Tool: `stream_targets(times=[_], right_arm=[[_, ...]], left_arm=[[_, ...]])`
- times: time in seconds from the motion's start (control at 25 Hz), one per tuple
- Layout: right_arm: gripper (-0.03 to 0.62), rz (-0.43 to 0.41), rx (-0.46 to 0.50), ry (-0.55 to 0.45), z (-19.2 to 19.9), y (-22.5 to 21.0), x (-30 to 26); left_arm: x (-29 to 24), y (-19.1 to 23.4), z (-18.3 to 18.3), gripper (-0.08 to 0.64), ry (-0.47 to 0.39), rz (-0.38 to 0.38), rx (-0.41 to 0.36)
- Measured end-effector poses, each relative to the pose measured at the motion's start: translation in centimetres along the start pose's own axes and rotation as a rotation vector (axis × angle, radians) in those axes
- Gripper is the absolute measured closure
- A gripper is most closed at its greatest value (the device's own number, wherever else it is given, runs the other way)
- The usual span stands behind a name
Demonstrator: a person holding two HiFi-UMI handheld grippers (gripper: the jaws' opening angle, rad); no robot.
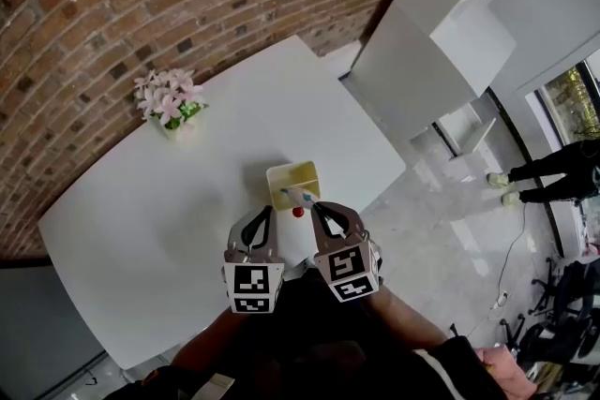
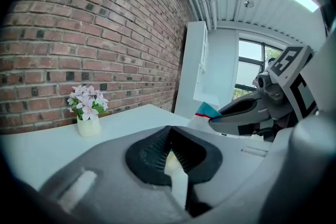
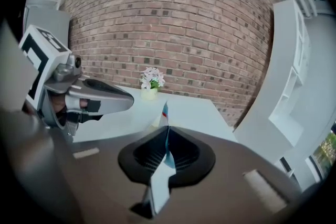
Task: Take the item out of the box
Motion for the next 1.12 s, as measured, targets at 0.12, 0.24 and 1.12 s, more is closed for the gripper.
stream_targets(times=[0.12, 0.24, 1.12], right_arm=[[0.59, 0.02, -0.024, -0.035, -0.5, -0.3, 1.0], [0.591, 0.034, -0.058, -0.052, -0.6, -0.8, 1.9], [0.591, -0.032, -0.093, -0.192, 4.2, -1.8, 11.6]], left_arm=[[0.0, -0.6, -0.1, 0.555, -0.005, 0.022, -0.017], [0.3, -1.1, -0.4, 0.555, -0.013, 0.031, -0.035], [4.5, -11.4, 0.7, 0.555, -0.032, -0.023, -0.006]])
Point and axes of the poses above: the fingertips, and each gripper's own axes: x backward along the fingers, y to its left, z out of its underside, the point moved 1 cm from there along x, backward along the fingers, and after that the axes turned 4 degrees about y, right-handed, at the moved point
